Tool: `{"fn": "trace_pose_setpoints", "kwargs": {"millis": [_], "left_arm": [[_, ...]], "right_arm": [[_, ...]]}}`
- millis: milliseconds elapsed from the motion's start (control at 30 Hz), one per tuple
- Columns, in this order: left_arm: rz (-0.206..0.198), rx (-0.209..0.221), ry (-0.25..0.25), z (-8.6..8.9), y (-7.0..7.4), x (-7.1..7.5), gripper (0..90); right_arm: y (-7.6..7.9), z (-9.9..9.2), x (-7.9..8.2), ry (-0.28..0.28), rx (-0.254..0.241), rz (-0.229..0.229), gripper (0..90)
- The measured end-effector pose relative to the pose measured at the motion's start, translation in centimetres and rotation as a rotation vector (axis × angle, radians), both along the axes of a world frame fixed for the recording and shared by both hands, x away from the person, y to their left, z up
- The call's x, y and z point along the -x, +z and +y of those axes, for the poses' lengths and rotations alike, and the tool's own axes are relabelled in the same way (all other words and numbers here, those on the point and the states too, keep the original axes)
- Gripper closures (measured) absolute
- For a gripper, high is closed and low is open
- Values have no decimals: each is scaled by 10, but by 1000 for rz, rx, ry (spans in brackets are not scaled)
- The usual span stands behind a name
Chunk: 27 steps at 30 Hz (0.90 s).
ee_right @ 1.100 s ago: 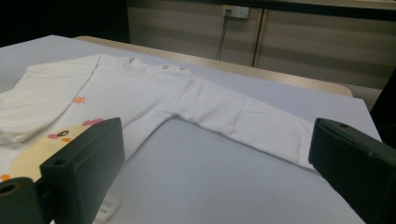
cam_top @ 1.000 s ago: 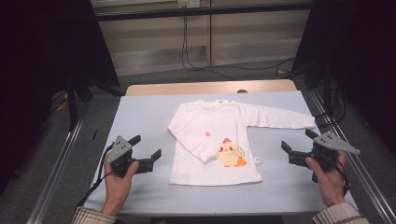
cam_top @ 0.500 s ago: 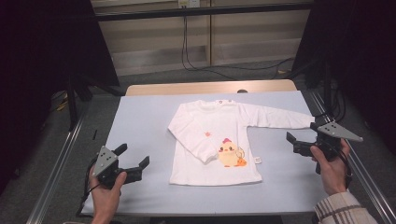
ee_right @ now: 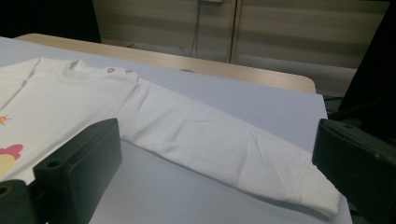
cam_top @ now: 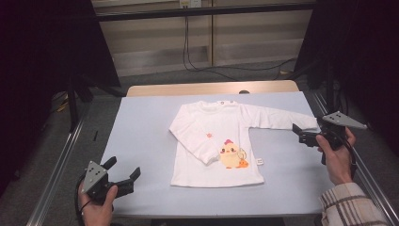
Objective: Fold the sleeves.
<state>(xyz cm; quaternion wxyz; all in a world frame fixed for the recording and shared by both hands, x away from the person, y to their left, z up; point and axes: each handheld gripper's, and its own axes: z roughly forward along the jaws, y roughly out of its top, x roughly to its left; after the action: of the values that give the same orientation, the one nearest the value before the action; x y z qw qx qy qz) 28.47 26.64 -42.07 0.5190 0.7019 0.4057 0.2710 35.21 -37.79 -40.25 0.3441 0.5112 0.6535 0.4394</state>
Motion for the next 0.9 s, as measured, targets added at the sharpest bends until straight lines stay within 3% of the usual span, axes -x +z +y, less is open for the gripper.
{"fn": "trace_pose_setpoints", "kwargs": {"millis": [133,200,367,433,467,533,667,900], "left_arm": [[-13,16,-41,-11,1,0,34],[-36,-6,-48,-16,3,1,33],[-48,31,-88,-29,6,-2,33],[-59,8,-107,-31,5,-2,34],[-59,-3,-110,-30,4,-2,33],[-41,18,-117,-29,0,-2,33],[-21,20,-93,-25,-3,0,33],[-50,25,-70,-19,-1,1,34]], "right_arm": [[0,-6,-12,13,7,33,12],[0,-9,-19,26,10,53,23],[-2,-18,-34,19,22,94,29],[-1,-23,-38,13,24,106,29],[-1,-25,-40,10,26,109,34],[-2,-31,-44,-6,26,124,38],[-7,-45,-50,-53,59,144,43],[-15,-67,-60,-123,77,216,66]]}}
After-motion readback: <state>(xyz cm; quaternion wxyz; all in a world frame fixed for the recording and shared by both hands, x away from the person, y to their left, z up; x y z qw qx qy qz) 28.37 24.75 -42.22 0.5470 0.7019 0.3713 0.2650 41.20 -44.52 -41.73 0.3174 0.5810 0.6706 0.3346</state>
